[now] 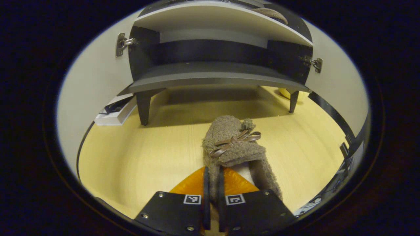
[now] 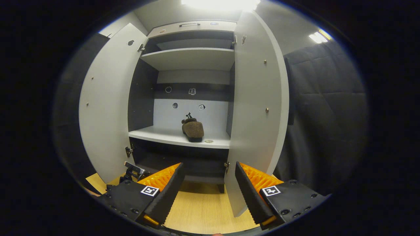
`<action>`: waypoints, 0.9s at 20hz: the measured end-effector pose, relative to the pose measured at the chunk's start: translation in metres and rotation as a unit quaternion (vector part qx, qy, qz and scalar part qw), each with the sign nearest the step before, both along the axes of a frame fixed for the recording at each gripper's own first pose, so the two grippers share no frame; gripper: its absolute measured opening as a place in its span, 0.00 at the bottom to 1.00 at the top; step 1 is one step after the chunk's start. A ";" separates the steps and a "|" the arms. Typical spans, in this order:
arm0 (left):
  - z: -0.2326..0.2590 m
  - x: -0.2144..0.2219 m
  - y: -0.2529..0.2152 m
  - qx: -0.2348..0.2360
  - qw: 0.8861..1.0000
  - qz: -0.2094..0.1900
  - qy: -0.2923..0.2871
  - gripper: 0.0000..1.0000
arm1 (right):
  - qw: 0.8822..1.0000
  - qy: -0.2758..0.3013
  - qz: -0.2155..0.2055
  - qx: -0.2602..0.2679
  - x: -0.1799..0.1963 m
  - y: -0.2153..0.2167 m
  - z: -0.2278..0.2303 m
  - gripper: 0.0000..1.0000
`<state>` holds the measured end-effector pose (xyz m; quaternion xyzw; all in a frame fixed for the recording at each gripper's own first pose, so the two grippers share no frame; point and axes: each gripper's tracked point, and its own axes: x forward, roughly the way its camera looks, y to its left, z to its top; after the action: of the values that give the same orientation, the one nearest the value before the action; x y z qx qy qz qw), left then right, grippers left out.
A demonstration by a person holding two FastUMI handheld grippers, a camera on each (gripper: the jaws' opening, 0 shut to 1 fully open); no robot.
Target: Grab one shoe with the right hand and put it into the shoe cabinet, grab the other shoe with the left hand and put it into the shoe cabinet; then close the right door with the right hand and the left door with the left hand.
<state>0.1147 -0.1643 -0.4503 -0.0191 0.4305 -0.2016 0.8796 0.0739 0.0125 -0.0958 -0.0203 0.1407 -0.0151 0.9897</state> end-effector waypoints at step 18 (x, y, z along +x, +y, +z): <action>0.044 0.011 0.019 -0.061 0.986 0.084 -0.133 0.01 | 0.999 -0.020 0.040 0.022 -0.026 0.000 0.012 0.99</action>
<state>0.1260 -0.1451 -0.4067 -0.0814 0.2934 -0.1537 0.9401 0.0478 0.0126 -0.0834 -0.0036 0.1206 0.0267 0.9923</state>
